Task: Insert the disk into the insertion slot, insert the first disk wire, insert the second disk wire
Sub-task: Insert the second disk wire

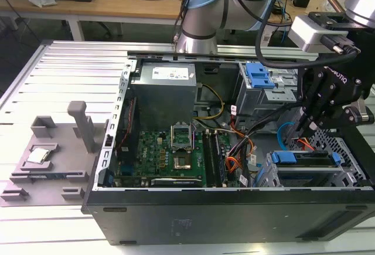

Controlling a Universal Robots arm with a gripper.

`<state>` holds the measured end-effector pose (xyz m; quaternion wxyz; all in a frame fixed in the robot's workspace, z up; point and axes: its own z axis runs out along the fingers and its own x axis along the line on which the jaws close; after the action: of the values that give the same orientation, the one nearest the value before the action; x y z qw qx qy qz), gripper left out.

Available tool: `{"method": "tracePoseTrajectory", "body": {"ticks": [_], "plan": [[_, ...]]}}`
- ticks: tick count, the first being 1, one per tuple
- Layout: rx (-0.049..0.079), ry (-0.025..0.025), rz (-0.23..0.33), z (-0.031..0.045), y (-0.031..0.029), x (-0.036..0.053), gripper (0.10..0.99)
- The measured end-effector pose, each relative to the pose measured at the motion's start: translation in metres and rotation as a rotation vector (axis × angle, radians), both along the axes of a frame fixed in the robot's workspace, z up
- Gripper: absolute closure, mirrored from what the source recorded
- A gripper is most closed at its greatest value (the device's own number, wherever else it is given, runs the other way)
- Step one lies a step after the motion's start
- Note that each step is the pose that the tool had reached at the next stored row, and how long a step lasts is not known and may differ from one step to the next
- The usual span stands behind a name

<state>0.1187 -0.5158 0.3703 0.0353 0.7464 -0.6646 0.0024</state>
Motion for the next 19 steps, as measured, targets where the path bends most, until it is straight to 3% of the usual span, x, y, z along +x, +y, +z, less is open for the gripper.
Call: {"method": "tracePoseTrajectory", "body": {"ticks": [8,14,19], "plan": [[0.000,0.0001,-0.003,-0.0001,-0.0012,0.0012,0.922],[0.000,0.0001,-0.085,-0.0010,-0.0013,0.0013,0.922],[0.000,0.0001,-0.086,-0.0011,-0.0013,0.0013,0.922]]}}
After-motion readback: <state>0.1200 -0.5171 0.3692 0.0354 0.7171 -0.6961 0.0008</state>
